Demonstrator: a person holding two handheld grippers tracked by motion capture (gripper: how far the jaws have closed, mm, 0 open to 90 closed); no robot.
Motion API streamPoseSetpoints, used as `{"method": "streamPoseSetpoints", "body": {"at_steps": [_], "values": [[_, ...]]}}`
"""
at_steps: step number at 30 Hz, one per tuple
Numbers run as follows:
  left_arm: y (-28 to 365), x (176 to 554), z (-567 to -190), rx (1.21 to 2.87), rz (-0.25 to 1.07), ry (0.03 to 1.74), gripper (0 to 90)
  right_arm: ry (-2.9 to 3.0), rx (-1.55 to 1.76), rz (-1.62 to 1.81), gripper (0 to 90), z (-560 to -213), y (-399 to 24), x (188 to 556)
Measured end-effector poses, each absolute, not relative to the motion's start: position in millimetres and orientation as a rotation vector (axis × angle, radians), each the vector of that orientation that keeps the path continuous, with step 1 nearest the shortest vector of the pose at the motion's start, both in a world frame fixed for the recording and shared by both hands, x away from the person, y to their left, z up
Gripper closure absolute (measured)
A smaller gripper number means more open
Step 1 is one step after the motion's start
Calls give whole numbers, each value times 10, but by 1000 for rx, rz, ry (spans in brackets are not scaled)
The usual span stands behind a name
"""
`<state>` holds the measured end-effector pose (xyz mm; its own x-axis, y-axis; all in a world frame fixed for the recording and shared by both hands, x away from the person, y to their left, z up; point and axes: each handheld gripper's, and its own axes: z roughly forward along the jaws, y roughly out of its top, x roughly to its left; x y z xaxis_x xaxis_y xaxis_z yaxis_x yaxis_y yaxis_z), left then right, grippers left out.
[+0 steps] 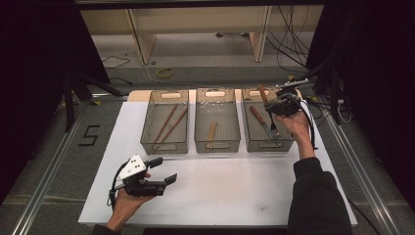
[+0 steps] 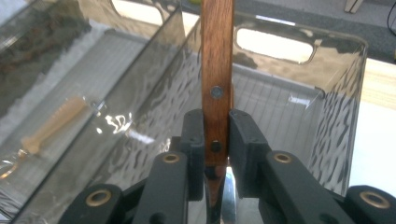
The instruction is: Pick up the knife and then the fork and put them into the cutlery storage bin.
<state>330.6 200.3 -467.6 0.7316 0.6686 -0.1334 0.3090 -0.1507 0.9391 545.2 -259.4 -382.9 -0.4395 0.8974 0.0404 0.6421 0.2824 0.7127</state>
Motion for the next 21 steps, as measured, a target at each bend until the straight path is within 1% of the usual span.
{"method": "streamPoseSetpoints", "body": {"at_steps": [9,10,11,13,14,15,18,21], "values": [[2001,3306,-4677,1747,376,775,177,2223,1416,860,763,-3990,-2542,5482],[2001,3306,-4677,1747,375,775,177,2231,1425,861,729,-4006,-2543,5487],[2001,3306,-4677,1747,375,775,177,2229,1439,857,671,-4014,-2542,5492],[2002,3306,-4676,1747,376,775,177,2231,1450,866,661,-4008,-2541,5490],[2002,3306,-4676,1746,376,775,177,2225,1446,869,637,-3996,-2538,5485],[2002,3306,-4677,1746,376,776,177,2220,1442,875,592,-3979,-2534,5476],[2000,3305,-4676,1747,376,775,176,2220,1412,922,564,-3920,-2520,5426],[1997,3306,-4679,1749,376,775,176,2222,1385,981,505,-3869,-2495,5359]]}}
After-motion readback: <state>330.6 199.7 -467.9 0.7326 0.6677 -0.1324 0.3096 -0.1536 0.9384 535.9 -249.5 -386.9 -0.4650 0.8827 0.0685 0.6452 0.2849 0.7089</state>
